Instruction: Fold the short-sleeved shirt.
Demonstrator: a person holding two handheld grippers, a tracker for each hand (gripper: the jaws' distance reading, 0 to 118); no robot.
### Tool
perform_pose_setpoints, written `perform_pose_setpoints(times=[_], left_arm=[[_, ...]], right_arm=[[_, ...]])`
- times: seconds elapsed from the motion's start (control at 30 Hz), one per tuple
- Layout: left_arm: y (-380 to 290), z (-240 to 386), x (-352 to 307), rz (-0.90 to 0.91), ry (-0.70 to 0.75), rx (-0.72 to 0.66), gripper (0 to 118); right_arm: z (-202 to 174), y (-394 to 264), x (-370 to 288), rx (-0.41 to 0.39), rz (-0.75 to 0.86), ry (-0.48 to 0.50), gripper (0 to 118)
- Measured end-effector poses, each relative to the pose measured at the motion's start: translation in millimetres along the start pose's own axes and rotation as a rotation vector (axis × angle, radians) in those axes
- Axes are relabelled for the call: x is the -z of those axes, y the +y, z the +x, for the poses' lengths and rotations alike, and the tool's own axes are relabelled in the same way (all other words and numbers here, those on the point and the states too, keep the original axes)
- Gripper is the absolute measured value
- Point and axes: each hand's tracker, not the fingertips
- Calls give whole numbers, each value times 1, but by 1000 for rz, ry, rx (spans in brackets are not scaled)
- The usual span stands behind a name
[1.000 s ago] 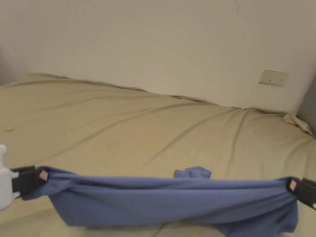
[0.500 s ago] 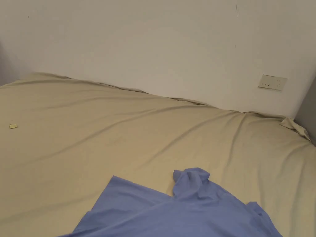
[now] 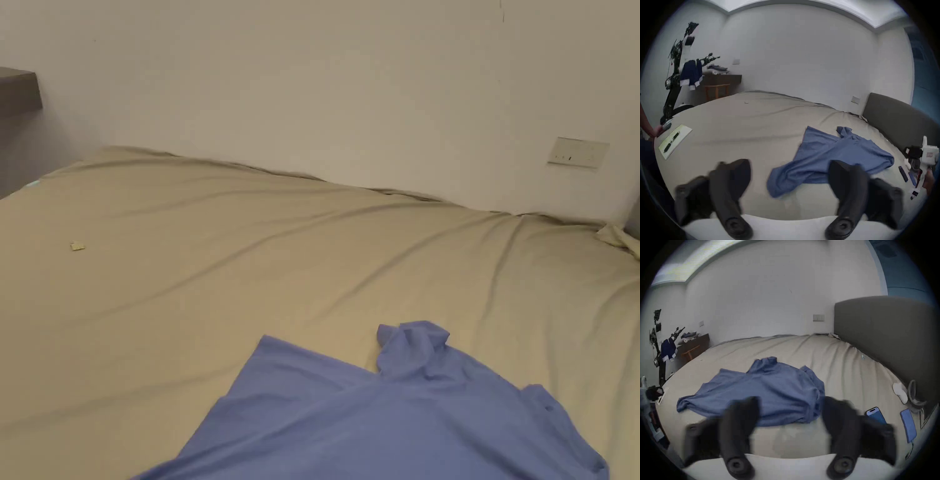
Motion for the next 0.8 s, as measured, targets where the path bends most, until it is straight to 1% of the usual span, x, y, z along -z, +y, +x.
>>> perform_pose_setpoints(times=[0.03,0.07,0.1,0.13,0.17,0.2,0.27,0.3,0.33,0.37,0.4,0.43,0.47,0.53,0.57,0.63,0.67,0.7,0.73,0.77,0.8], left_arm=[[-10,-4,3,-7,-9,2,34],[-14,1,4,-29,-10,22,7],[-19,6,5,-61,12,53,3],[-23,8,4,-65,24,60,0],[-26,9,6,-111,-13,44,0],[-27,7,6,-121,-40,19,0],[-27,3,13,-152,-15,0,0],[-24,-2,20,-161,-12,-17,10],[-21,-8,27,-178,8,-42,35],[-16,-16,38,-209,22,-62,80],[-10,-24,50,-241,34,-92,115],[-5,-30,62,-287,29,-120,115],[-4,-40,74,-327,-5,-148,115],[1,-48,91,-332,-14,-192,115],[2,-48,100,-348,-30,-186,115],[0,-48,117,-394,28,-137,115],[-2,-49,125,-395,25,-126,115],[-4,-47,128,-397,41,-120,111],[-5,-49,129,-390,31,-127,102],[-5,-50,130,-376,18,-148,84],[-6,-50,129,-356,21,-168,33]], right_arm=[[-6,-3,-3,-4,-6,-2,12],[-13,-7,-4,-13,-17,-1,7],[-18,-12,-6,-18,-23,-6,7],[-19,-15,-6,-11,-48,26,6],[-20,-18,-6,3,-73,74,6],[-23,-20,-7,5,-73,62,6],[-26,-21,-8,-10,-81,76,6],[-26,-21,-9,-19,-83,89,6],[-26,-21,-8,-27,-84,93,6],[-26,-19,-9,-36,-87,96,6],[-26,-16,-8,-43,-93,103,6],[-25,-14,-7,-48,-96,107,6],[-24,-12,-7,-53,-95,106,6],[-20,-8,-6,-55,-94,104,6],[-18,-6,-6,-54,-95,103,6],[-16,-2,-5,-55,-96,104,6],[-14,1,-5,-62,-96,109,6],[-14,4,-1,-73,-99,115,6],[-13,8,3,-82,-102,122,6],[-12,13,11,-98,-115,141,6],[-11,19,22,-103,-132,158,6]])
